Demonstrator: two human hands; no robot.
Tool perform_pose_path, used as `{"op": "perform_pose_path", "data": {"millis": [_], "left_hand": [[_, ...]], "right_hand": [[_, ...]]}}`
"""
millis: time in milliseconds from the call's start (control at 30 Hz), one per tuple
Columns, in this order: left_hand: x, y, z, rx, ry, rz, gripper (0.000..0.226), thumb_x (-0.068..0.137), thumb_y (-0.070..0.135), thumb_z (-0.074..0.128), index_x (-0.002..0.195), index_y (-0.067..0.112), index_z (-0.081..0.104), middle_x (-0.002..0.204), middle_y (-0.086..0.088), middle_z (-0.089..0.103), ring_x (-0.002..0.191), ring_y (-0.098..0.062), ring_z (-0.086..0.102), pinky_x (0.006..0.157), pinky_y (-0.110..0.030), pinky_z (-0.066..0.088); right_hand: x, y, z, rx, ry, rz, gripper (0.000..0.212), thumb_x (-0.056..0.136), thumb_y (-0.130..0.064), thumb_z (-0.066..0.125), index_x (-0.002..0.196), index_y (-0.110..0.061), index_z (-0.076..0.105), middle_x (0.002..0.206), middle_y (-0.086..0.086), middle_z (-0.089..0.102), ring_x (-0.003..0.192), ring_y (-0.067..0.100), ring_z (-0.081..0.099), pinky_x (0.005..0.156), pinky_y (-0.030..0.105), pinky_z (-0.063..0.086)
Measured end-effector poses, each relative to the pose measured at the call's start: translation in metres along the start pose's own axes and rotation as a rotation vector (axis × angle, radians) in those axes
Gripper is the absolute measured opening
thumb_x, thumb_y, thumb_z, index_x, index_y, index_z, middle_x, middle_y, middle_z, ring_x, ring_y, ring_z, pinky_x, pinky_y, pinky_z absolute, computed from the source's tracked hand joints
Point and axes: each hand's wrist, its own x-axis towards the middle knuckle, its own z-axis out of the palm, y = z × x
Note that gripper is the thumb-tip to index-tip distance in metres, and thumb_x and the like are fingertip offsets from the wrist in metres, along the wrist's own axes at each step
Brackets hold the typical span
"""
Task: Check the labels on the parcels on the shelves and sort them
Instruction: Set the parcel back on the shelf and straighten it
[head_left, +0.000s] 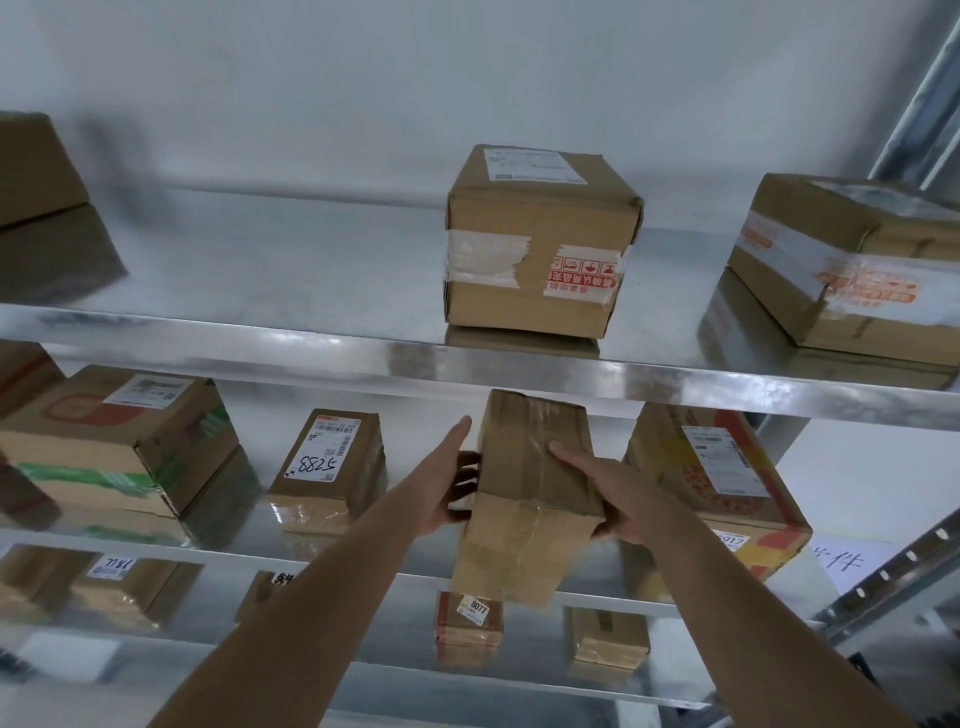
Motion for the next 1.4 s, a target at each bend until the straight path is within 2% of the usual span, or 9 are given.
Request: {"op": "perform_pose_path", "data": {"millis": [200, 300, 467, 800, 900, 967, 1067, 1233, 1400], "left_hand": [[-0.012, 0.025, 0.018, 0.211, 0.019, 0.119, 0.083, 0.077, 0.082, 0.055, 0.132, 0.021, 0.064, 0.135, 0.002, 0.062, 0.121, -0.018, 0.057, 0.114, -0.034, 0.037], [-0.010, 0.029, 0.027, 0.375, -0.041, 0.223, 0.058, 0.085, 0.077, 0.055, 0.126, 0.035, 0.061, 0.120, 0.011, 0.064, 0.107, -0.006, 0.057, 0.106, -0.030, 0.037], [0.002, 0.017, 0.035, 0.548, -0.055, 0.257, 0.126, 0.039, 0.095, 0.073, 0.148, 0.036, 0.048, 0.142, 0.006, 0.057, 0.127, -0.020, 0.055, 0.113, -0.044, 0.043], [0.012, -0.021, 0.080, 1.177, 0.013, 0.443, 0.102, 0.081, 0.086, 0.050, 0.162, 0.038, 0.008, 0.171, 0.008, -0.004, 0.157, -0.019, -0.008, 0.126, -0.057, 0.000], [0.014, -0.032, 0.082, 1.262, -0.014, 0.477, 0.102, 0.082, 0.083, 0.051, 0.162, 0.038, 0.008, 0.171, 0.007, -0.008, 0.157, -0.018, -0.012, 0.125, -0.056, -0.006], [0.013, -0.028, 0.077, 1.260, -0.034, 0.471, 0.101, 0.082, 0.080, 0.054, 0.162, 0.039, 0.007, 0.171, 0.009, -0.009, 0.156, -0.017, -0.013, 0.125, -0.054, -0.007], [0.005, -0.010, 0.063, 1.142, -0.105, 0.465, 0.102, 0.084, 0.062, 0.068, 0.161, 0.041, 0.005, 0.169, 0.014, -0.009, 0.156, -0.017, -0.010, 0.125, -0.054, -0.002], [0.008, -0.002, 0.025, 0.896, -0.213, 0.499, 0.134, 0.067, 0.030, 0.088, 0.158, 0.046, -0.009, 0.163, 0.016, 0.016, 0.152, -0.018, 0.017, 0.120, -0.053, 0.031], [0.008, -0.023, 0.006, 0.478, -0.386, 0.428, 0.095, 0.086, 0.008, 0.073, 0.145, 0.054, 0.014, 0.146, 0.023, 0.041, 0.135, -0.007, 0.049, 0.098, -0.029, 0.053]], "right_hand": [[-0.001, 0.013, 0.003, 0.402, -0.055, -0.055, 0.042, 0.087, -0.037, 0.075, 0.119, -0.012, 0.064, 0.119, 0.017, 0.069, 0.111, 0.038, 0.065, 0.091, 0.050, 0.056], [0.012, 0.028, 0.009, 0.533, -0.038, -0.083, 0.062, 0.076, -0.036, 0.081, 0.129, -0.010, 0.063, 0.122, 0.017, 0.071, 0.115, 0.038, 0.066, 0.096, 0.051, 0.056], [0.028, 0.051, 0.005, 0.608, -0.033, -0.117, 0.058, 0.091, -0.042, 0.070, 0.140, -0.014, 0.057, 0.132, 0.016, 0.066, 0.123, 0.038, 0.063, 0.109, 0.058, 0.045], [0.029, 0.082, -0.024, 0.542, 0.203, -0.083, 0.038, 0.105, -0.040, 0.048, 0.143, -0.035, 0.053, 0.137, 0.011, 0.063, 0.124, 0.034, 0.062, 0.101, 0.058, 0.052], [0.034, 0.097, -0.025, 0.501, 0.254, -0.018, 0.086, 0.072, -0.072, 0.075, 0.143, -0.033, 0.049, 0.128, 0.008, 0.066, 0.116, 0.033, 0.064, 0.093, 0.056, 0.057], [0.032, 0.099, -0.024, 0.530, 0.228, -0.025, 0.101, 0.064, -0.081, 0.073, 0.144, -0.025, 0.049, 0.123, 0.006, 0.066, 0.111, 0.030, 0.063, 0.087, 0.050, 0.060], [0.027, 0.084, -0.023, 0.556, 0.123, -0.145, 0.091, 0.071, -0.084, 0.065, 0.144, -0.031, 0.052, 0.140, 0.005, 0.059, 0.128, 0.032, 0.055, 0.105, 0.057, 0.048], [0.023, 0.039, -0.024, 0.543, 0.273, -0.268, 0.098, 0.052, -0.091, 0.069, 0.127, -0.029, 0.067, 0.122, 0.004, 0.073, 0.114, 0.028, 0.068, 0.101, 0.054, 0.053], [0.013, 0.033, -0.004, 0.179, 0.304, -0.241, 0.056, 0.084, -0.059, 0.071, 0.120, -0.018, 0.060, 0.111, 0.009, 0.071, 0.106, 0.031, 0.069, 0.093, 0.049, 0.056]]}}
